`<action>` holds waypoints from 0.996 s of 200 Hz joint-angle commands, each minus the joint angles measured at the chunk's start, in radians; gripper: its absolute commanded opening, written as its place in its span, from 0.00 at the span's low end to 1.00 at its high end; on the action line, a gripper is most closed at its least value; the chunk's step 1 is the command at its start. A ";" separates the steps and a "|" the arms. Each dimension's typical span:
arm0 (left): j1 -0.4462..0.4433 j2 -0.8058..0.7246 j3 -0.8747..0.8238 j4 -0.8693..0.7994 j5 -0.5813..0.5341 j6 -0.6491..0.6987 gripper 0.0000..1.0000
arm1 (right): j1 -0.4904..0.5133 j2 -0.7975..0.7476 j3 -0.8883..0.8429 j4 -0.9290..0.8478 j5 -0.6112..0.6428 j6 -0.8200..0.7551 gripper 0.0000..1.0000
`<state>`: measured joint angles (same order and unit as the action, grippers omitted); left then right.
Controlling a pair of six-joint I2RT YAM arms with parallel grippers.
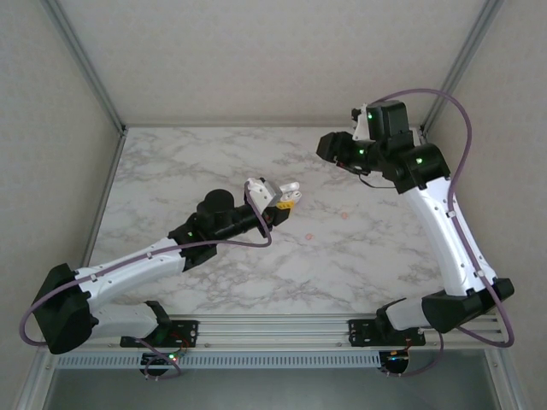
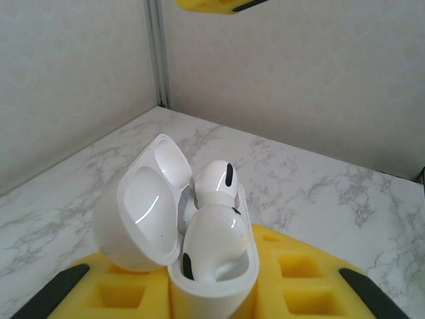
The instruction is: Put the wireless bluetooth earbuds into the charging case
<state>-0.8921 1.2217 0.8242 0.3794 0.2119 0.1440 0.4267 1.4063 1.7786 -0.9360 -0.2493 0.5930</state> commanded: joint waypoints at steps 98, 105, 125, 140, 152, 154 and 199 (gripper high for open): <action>0.013 0.012 0.056 -0.012 0.043 0.020 0.01 | -0.005 0.080 0.176 -0.156 -0.131 -0.116 0.55; 0.014 0.012 0.063 -0.021 0.051 0.025 0.01 | -0.005 0.084 0.172 -0.156 -0.144 -0.117 0.55; 0.013 0.013 0.079 -0.033 0.064 0.031 0.01 | -0.004 0.110 0.161 -0.183 -0.198 -0.140 0.55; 0.012 0.015 0.083 -0.026 0.066 0.025 0.01 | -0.003 0.138 0.157 -0.211 -0.235 -0.162 0.55; 0.012 0.016 0.085 -0.020 0.071 0.023 0.01 | -0.003 0.154 0.142 -0.206 -0.276 -0.173 0.55; 0.012 0.016 0.085 -0.020 0.072 0.022 0.02 | -0.003 0.157 0.139 -0.206 -0.283 -0.173 0.55; 0.012 0.016 0.094 -0.019 0.084 0.024 0.02 | 0.017 0.218 0.116 -0.193 -0.364 -0.190 0.56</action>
<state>-0.8856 1.2446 0.8795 0.3431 0.2619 0.1596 0.4309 1.6009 1.9068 -1.1187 -0.5304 0.4385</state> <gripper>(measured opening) 0.232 0.552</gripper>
